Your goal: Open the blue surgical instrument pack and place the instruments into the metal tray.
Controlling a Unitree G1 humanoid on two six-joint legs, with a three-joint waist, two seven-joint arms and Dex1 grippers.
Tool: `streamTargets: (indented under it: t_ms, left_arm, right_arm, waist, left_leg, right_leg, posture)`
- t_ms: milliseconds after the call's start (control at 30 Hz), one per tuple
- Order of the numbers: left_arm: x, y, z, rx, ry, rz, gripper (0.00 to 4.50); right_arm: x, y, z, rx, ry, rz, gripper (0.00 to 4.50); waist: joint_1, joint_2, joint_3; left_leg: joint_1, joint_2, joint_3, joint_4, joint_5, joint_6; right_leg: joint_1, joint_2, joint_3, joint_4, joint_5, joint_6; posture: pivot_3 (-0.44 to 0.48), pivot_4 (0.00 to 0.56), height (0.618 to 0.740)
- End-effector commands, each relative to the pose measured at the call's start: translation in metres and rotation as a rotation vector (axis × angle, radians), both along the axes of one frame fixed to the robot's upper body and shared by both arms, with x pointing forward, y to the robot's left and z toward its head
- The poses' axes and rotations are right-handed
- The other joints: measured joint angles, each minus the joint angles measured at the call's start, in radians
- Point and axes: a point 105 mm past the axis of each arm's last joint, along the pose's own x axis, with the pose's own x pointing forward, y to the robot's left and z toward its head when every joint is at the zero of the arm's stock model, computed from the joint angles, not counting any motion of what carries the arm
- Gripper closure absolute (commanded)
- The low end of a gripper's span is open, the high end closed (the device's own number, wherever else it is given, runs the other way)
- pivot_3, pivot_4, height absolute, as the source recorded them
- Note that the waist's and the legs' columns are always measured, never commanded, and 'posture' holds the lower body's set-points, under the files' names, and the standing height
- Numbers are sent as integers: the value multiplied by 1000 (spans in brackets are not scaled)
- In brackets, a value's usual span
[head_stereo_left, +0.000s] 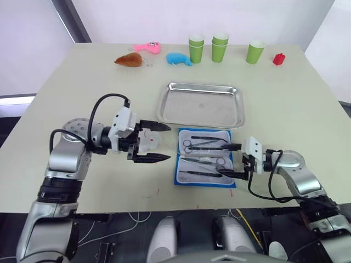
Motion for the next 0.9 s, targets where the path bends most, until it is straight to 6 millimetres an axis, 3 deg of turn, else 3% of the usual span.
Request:
streamTargets:
  t_ms: [33, 200, 267, 400, 633, 800, 900]
  left_arm:
    - [5, 1, 6, 18, -66, 23, 17]
    - [13, -4, 1, 33, -101, 30, 17]
    - [18, -5, 0, 43, -87, 20, 280]
    - [27, -9, -2, 69, -96, 8, 1682]
    - [47, -31, -24, 157, -61, -82, 1682]
    - [60, -43, -32, 171, -67, -90, 3300]
    - [66, -44, -40, 185, -68, -75, 3300]
  right_arm:
    - [-6, -9, -28, -82, 104, -31, 43]
    - [-6, -8, -28, -77, 105, -38, 43]
    - [-6, -8, -29, -75, 109, -41, 0]
    - [-6, -7, -29, -71, 114, -42, 0]
    - [-4, -5, -28, -61, 110, -49, 0]
    - [-4, -5, -28, -60, 109, -56, 0]
    - [-4, -6, -27, -60, 109, -60, 0]
  waist:
    - [0, 0, 0]
    - [1, -1, 0]
    - [1, -1, 0]
    - [1, -1, -1]
    - [0, -1, -1]
    - [-2, -1, -1]
    - [-1, -1, -1]
  left_leg:
    - [0, 0, 0, 0, 0, 0]
    - [0, 0, 0, 1, 0, 0]
    - [0, 0, 0, 1, 0, 0]
    - [0, 0, 0, 2, 0, 0]
    - [0, 0, 0, 4, 0, 0]
    - [-1, 0, -1, 4, 0, 0]
    - [-1, 0, -1, 5, 0, 0]
  right_leg:
    - [0, 0, 0, 0, 0, 0]
    - [0, 0, 0, 0, 0, 0]
    - [0, 0, 0, 1, 0, 0]
    - [1, 1, 0, 1, 0, 0]
    - [1, 1, 0, 1, 0, 0]
    - [1, 2, 1, 1, 0, 0]
    - [1, 2, 1, 1, 0, 0]
  posture:
    - [0, 150, 739]
    - [0, 150, 739]
    - [0, 150, 739]
    - [0, 150, 739]
    - [0, 150, 739]
    - [0, 150, 739]
    - [0, 150, 739]
